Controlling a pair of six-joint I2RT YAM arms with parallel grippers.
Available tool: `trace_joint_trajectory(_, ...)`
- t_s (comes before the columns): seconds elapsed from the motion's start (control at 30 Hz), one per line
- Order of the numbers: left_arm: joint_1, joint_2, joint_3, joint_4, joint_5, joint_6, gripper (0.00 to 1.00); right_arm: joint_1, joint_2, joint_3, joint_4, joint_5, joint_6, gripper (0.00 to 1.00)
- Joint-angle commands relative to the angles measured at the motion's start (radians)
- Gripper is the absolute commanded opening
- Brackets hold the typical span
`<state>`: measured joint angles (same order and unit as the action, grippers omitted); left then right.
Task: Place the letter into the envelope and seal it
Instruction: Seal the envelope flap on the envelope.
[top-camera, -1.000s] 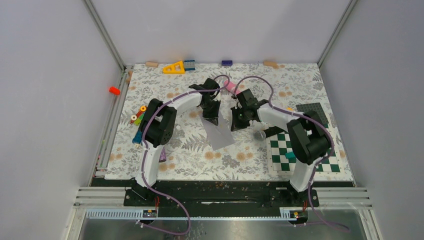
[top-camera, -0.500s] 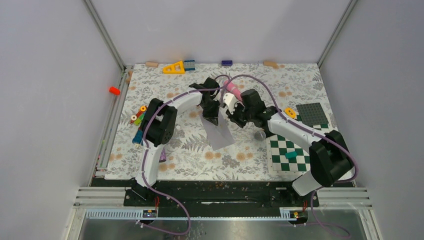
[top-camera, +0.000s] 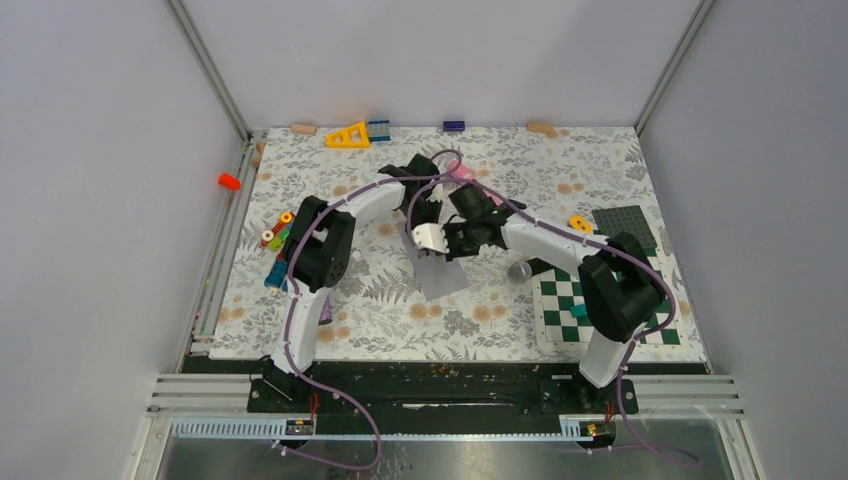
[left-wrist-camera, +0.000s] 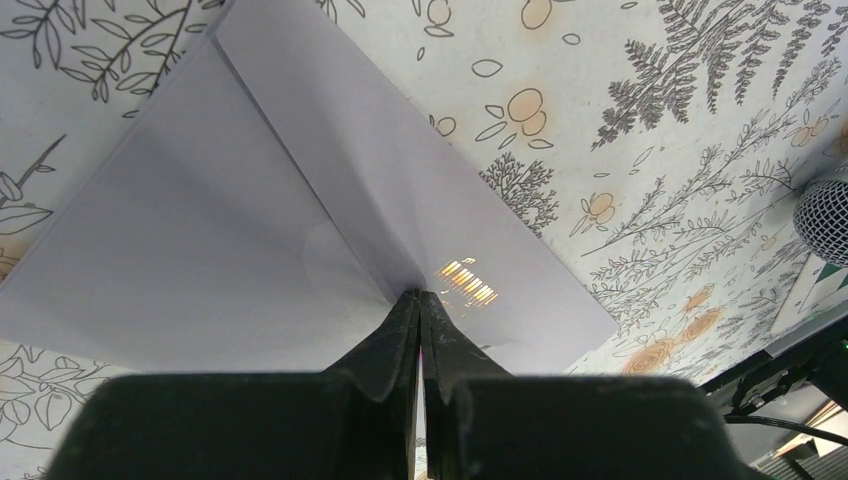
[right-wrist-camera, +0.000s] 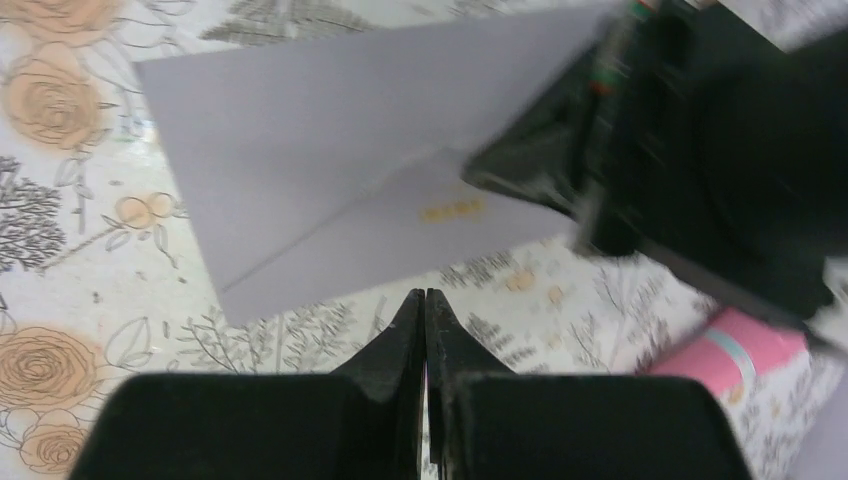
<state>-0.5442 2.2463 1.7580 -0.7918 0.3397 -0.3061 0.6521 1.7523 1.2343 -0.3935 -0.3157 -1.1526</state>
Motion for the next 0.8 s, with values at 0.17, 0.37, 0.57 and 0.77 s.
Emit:
trace_joint_trajectory(0.17,-0.008,0.053,0.003,-0.019,-0.012,0.052,0.0,0.088,0.101,0.039,-0.07,-0.034,-0.2,0.0)
trace_joint_trajectory(0.37,-0.01,0.054,0.006,-0.026,-0.019,0.062,0.0,0.107,0.153,0.064,-0.026,0.045,-0.269,0.0)
trace_joint_trajectory(0.57,-0.011,0.047,0.0,-0.026,-0.026,0.065,0.0,0.107,0.202,0.107,-0.026,0.093,-0.341,0.0)
trace_joint_trajectory(0.77,-0.016,0.038,-0.006,-0.027,-0.029,0.068,0.0,0.107,0.259,0.177,-0.065,0.102,-0.377,0.0)
